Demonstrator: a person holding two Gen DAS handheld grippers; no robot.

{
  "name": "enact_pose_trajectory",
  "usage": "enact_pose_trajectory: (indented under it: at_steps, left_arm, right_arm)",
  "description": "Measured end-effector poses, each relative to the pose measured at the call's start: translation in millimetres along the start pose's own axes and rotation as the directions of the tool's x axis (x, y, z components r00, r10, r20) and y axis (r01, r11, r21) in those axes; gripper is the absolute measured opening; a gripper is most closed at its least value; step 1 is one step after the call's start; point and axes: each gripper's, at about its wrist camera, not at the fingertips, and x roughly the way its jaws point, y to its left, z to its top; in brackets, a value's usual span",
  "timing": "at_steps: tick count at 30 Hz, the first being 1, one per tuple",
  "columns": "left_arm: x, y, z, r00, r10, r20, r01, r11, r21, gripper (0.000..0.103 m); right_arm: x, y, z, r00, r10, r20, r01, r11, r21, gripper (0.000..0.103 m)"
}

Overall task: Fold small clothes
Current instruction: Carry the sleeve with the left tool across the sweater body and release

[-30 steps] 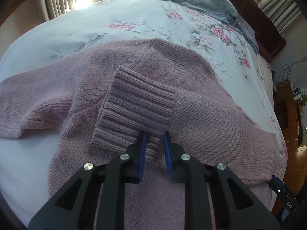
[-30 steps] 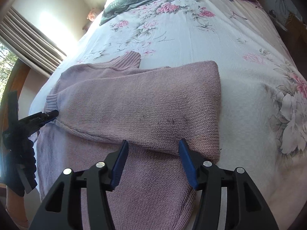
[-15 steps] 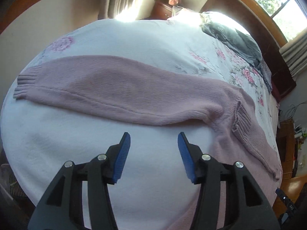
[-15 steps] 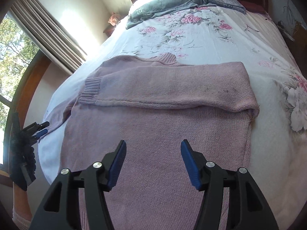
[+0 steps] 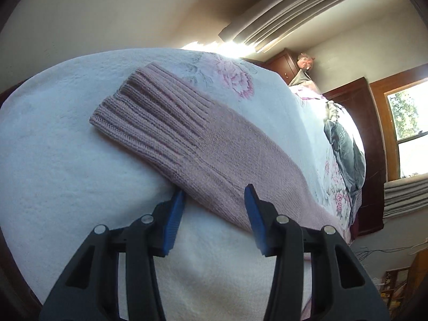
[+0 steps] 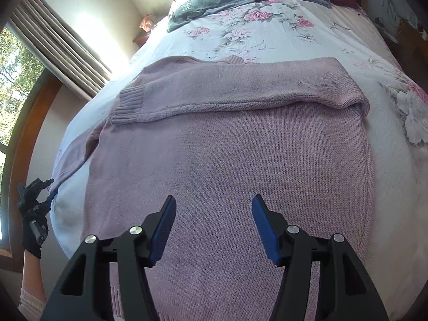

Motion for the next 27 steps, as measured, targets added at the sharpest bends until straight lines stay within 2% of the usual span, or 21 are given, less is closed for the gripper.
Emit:
enact_pose_trajectory:
  at_steps: [6,10,13,15,17,22,27]
  left_arm:
    - [10,6,19,0.998,-0.052,0.024,0.053,0.998,-0.038,0.044]
    - [20,7,32,0.999,-0.038,0.031,0.040,0.998,-0.044,0.039]
    - [21,6,38,0.999,-0.016,0.031,0.018,0.999,-0.050,0.029]
    - [20,6,39,0.999,-0.002,0.032,0.004,0.999,-0.051,0.018]
    - [17,1,38,0.999,0.003,0.039,-0.001,0.999,-0.050,0.012]
    - [0,-38,25,0.995,-0.002,0.095,-0.002,0.999,0.047,0.010]
    - [-6,-100,-1,0.996,-0.036,0.086,0.020,0.984,0.177,0.009]
  right_arm:
    - [-6,1,-6,0.999,-0.042,0.001,0.042,0.999,0.018,0.059]
    - [-8,4,-6,0.998,-0.063,0.000,0.063,0.998,0.014,0.059]
    - [-9,5,-5,0.998,-0.066,0.002,0.066,0.998,0.011,0.059]
    - [-10,4,-5,0.998,-0.063,0.004,0.063,0.998,0.007,0.059]
    - [-10,3,-5,0.998,-0.061,0.006,0.061,0.998,0.001,0.059]
    - [-10,-9,-3,0.999,-0.050,0.008,0.049,0.999,0.008,0.060]
    - [-2,-28,2,0.998,-0.055,0.001,0.055,0.998,0.023,0.060]
